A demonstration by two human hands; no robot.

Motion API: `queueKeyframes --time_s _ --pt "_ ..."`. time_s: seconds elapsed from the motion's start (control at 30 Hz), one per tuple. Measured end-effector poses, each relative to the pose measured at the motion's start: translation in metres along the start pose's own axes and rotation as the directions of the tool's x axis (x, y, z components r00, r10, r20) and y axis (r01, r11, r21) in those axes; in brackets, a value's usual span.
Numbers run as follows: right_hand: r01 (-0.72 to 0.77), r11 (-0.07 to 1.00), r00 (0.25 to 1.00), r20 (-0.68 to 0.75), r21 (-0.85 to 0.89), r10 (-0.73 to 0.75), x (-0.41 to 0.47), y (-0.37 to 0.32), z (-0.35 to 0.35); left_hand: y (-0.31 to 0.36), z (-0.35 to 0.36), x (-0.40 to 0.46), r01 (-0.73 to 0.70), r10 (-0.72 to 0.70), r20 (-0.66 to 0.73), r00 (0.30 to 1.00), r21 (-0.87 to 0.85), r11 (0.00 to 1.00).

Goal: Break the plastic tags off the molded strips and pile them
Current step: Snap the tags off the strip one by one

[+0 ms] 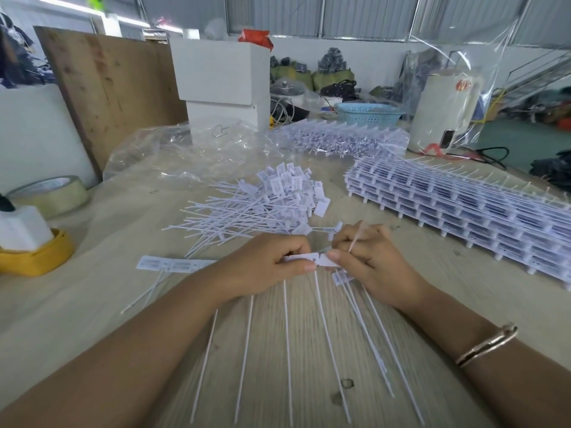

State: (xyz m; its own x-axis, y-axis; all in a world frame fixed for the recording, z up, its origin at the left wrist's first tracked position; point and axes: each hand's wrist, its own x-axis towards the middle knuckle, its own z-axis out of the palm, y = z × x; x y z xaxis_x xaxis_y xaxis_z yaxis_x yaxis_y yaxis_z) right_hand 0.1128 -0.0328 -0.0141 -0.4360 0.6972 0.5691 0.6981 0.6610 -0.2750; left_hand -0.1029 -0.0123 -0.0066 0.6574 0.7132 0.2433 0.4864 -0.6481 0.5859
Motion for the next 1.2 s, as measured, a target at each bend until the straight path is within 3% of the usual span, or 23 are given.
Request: queueKeyframes --time_s 0.27,0.4,0.53,0.63,0.7,0.83,0.97,1.07,1.2 --pt "-0.101 0.909 0.991 -0.034 0.404 0.126 0.003 0.002 0.001 0.007 -0.001 0.001 0.017 -0.023 -0.035 0.999 -0.154 0.988" --pt "-0.095 0.884 0.986 -0.082 0.459 0.148 0.002 -0.001 -0.002 0.015 -0.002 0.000 0.001 -0.011 -0.053 0.999 -0.188 0.982" --pt "-0.151 0.836 0.987 0.031 0.527 0.158 0.003 -0.004 -0.003 0.015 -0.004 -0.001 0.014 -0.019 -0.018 1.000 -0.237 0.972" --pt "-0.284 0.711 0.936 0.025 0.643 0.351 0.001 0.000 -0.017 0.015 -0.007 -0.007 0.002 0.012 0.047 0.999 -0.276 0.961" --pt "-0.310 0.770 0.927 -0.003 0.557 0.376 -0.002 0.009 -0.025 0.014 -0.010 -0.009 0.007 0.000 0.027 1.000 -0.251 0.968" --pt "-0.231 0.891 0.968 -0.004 0.391 0.253 0.000 0.012 -0.020 0.011 -0.013 -0.010 0.075 -0.074 0.013 0.997 -0.147 0.986" --pt "-0.133 0.938 0.986 0.136 0.319 0.094 0.000 0.016 -0.009 0.008 -0.012 -0.012 0.125 -0.126 0.063 0.990 0.021 0.992" --pt "-0.111 0.953 0.978 0.199 0.282 0.055 -0.003 0.021 -0.009 0.007 -0.011 -0.009 0.126 -0.126 -0.006 0.992 0.161 0.979" --pt "-0.097 0.972 0.986 0.152 0.213 0.065 -0.002 0.019 -0.009 0.009 -0.006 -0.005 0.117 -0.103 -0.113 0.988 0.116 0.986"
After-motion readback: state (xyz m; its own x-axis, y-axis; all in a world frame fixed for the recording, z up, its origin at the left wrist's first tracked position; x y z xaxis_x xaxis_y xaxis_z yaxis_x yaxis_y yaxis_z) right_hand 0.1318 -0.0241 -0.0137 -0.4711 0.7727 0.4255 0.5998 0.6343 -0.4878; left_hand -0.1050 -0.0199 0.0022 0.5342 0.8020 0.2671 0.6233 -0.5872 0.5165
